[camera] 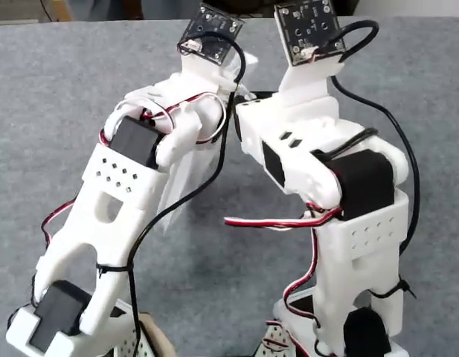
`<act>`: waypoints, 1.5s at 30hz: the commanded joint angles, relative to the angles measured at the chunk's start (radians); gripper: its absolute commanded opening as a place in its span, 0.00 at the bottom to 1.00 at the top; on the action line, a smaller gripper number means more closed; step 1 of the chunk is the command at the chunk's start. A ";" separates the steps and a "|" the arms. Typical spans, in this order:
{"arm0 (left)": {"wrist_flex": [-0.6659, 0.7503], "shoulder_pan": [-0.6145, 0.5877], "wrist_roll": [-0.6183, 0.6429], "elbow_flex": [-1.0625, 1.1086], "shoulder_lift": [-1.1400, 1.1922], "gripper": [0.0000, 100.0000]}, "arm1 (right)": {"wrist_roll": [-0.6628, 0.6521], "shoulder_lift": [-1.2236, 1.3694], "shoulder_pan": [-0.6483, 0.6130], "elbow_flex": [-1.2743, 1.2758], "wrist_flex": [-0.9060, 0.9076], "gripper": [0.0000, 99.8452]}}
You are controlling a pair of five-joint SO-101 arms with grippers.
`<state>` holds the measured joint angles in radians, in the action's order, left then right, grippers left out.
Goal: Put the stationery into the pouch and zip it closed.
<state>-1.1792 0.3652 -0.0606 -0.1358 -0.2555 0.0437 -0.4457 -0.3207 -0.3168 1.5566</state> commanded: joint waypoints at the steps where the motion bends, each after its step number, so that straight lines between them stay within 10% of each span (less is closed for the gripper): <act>1: -0.123 -0.016 0.017 -0.110 -0.012 0.03 | -0.002 -0.038 0.089 -0.067 -0.017 0.01; 17: -0.437 -0.016 0.061 -0.340 -0.014 0.03 | -0.149 -0.038 0.344 0.173 -0.133 0.01; 45: -0.390 -0.024 0.101 -0.159 -0.267 0.03 | -0.149 -0.036 0.539 0.369 -0.463 0.01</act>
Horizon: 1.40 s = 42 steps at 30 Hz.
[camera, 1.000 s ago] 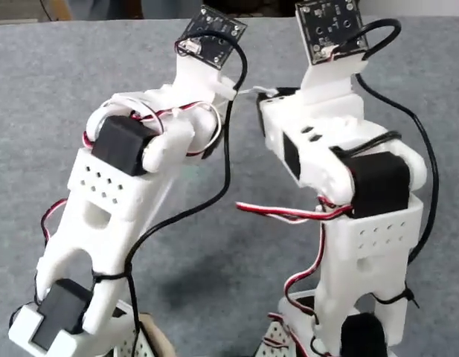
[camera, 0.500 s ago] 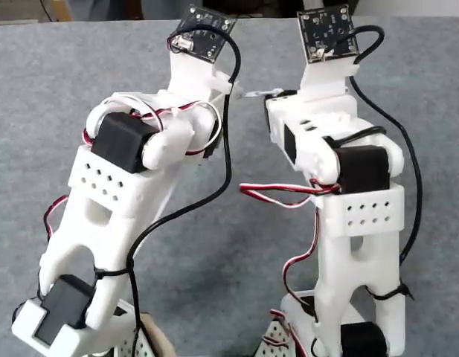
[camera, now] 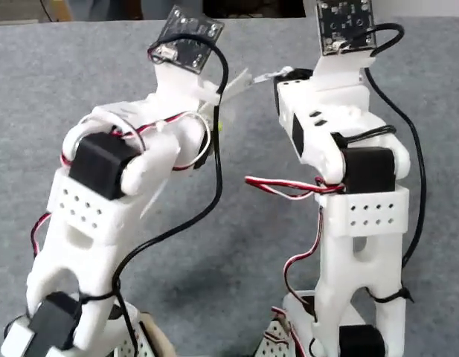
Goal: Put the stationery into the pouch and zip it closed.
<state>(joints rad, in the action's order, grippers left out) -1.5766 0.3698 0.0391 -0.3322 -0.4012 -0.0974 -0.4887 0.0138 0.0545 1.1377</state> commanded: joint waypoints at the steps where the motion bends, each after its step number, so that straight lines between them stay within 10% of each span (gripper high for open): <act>1: 0.017 -0.028 0.002 0.064 -0.133 0.03 | -0.008 0.005 0.204 -0.007 -0.040 0.01; 12: 0.161 -0.030 0.002 0.234 -0.155 0.04 | -0.084 -0.081 0.055 -0.030 0.083 0.01; 21: 0.224 -0.031 0.003 0.352 -0.155 0.26 | -0.084 -0.081 -0.035 -0.150 0.216 0.01; 42: 0.219 -0.021 0.009 0.354 -0.164 0.27 | -0.084 -0.081 -0.180 -0.378 0.382 0.01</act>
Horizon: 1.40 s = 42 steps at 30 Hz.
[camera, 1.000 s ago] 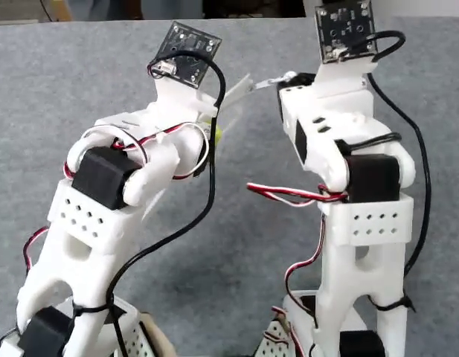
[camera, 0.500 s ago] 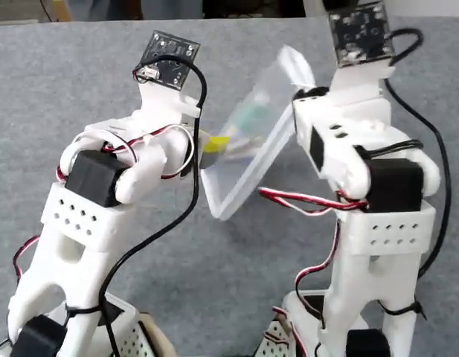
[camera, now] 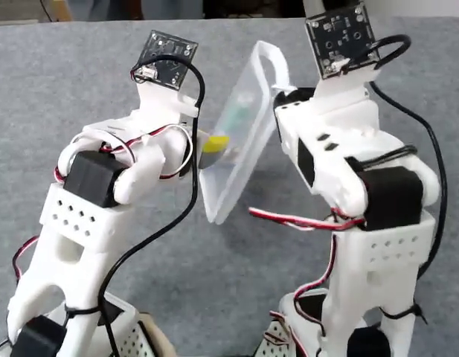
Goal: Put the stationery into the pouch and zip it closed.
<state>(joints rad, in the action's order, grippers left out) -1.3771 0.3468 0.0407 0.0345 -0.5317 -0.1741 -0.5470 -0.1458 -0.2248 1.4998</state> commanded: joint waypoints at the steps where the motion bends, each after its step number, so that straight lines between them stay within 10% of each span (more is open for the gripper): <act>1: 0.017 0.004 0.008 -0.021 -0.034 0.28 | -0.009 -0.021 -0.028 -0.110 0.028 0.01; 28: 0.002 0.074 0.130 -0.111 -0.026 0.37 | 0.172 0.018 -0.150 -0.124 -0.002 0.01; 42: 0.002 0.021 0.129 -0.114 -0.032 0.37 | 0.140 0.016 0.129 -0.228 0.000 0.01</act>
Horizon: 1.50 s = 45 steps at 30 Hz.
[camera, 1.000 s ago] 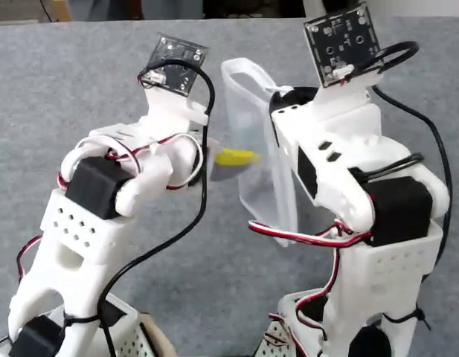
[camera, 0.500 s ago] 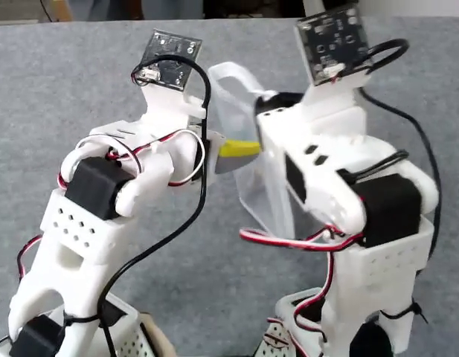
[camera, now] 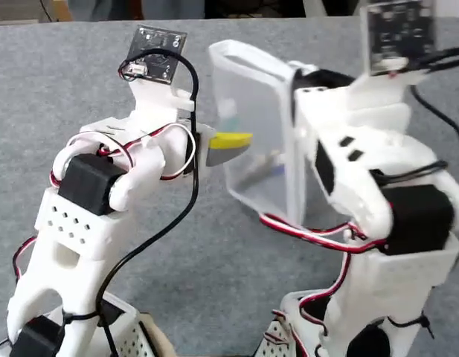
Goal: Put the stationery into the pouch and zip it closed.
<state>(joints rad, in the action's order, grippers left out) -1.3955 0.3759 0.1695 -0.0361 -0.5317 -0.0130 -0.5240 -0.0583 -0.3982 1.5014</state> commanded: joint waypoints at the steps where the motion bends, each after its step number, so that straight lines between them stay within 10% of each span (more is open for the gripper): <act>1: 0.020 -0.008 0.000 -0.042 -0.032 0.37 | -0.038 -0.007 0.041 -0.050 0.014 0.01; 27: -0.052 -0.101 -0.037 -0.041 -0.034 0.37 | 0.127 0.004 -0.150 0.289 -0.330 0.01; 45: -0.080 -0.105 -0.037 -0.044 -0.025 0.37 | 0.021 -0.007 -0.212 0.286 -0.069 0.01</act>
<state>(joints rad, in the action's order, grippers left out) -1.4753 0.2839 0.1404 -0.0361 -0.5317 0.0284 -0.5317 -0.2056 -0.0959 1.4016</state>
